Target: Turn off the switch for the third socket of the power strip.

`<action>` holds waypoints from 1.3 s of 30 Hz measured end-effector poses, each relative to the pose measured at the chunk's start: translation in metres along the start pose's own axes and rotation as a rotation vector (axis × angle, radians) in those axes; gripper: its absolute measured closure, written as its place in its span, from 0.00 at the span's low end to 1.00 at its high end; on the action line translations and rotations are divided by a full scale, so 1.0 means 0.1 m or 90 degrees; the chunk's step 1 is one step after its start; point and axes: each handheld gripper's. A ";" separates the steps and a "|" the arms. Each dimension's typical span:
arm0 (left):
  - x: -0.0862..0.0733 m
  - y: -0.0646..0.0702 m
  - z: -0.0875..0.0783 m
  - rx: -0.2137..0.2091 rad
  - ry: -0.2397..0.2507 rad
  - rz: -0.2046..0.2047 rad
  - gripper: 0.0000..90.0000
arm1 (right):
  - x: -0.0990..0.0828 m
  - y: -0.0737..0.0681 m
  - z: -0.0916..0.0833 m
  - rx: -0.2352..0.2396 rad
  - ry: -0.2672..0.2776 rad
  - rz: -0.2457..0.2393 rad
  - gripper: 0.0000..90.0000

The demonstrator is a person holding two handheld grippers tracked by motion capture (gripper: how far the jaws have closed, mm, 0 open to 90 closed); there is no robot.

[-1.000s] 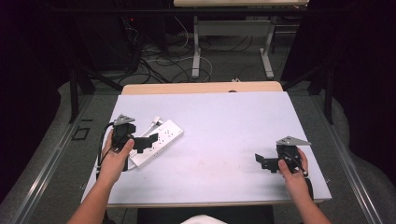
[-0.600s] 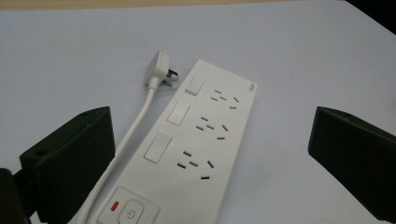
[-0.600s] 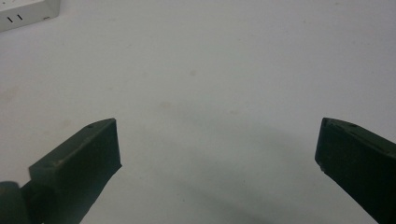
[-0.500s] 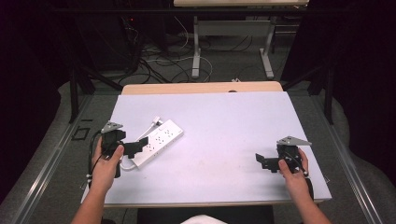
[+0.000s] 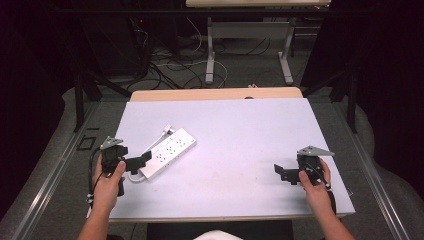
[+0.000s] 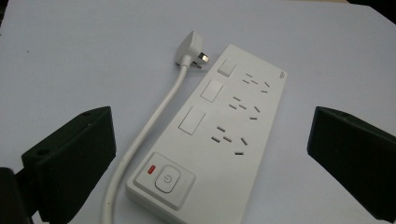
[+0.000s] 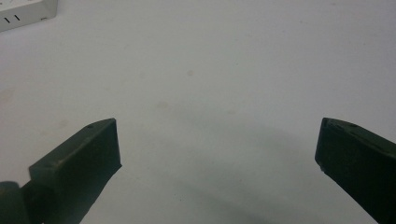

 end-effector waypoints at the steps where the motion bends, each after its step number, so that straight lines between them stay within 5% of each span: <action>1: -0.01 -0.01 0.00 0.001 0.002 -0.003 0.02 | 0.00 0.00 0.00 0.000 0.000 0.000 0.00; 21: -0.22 -0.16 0.07 0.020 0.010 -0.008 0.03 | -0.01 0.02 0.01 -0.002 -0.004 0.004 0.00; 29: -0.26 -0.16 0.14 0.046 -0.012 0.021 0.03 | -0.01 0.03 0.02 -0.002 -0.006 0.003 0.00; 39: -0.29 -0.13 0.20 0.046 -0.026 0.036 0.04 | -0.01 0.03 0.03 -0.001 -0.008 0.001 0.00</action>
Point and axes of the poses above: each handheld gripper's, and its own axes: z roughly forward along the jaws, x roughly out of its top, y roughly to its right, and after that the axes turned 8 degrees about -y, right-handed
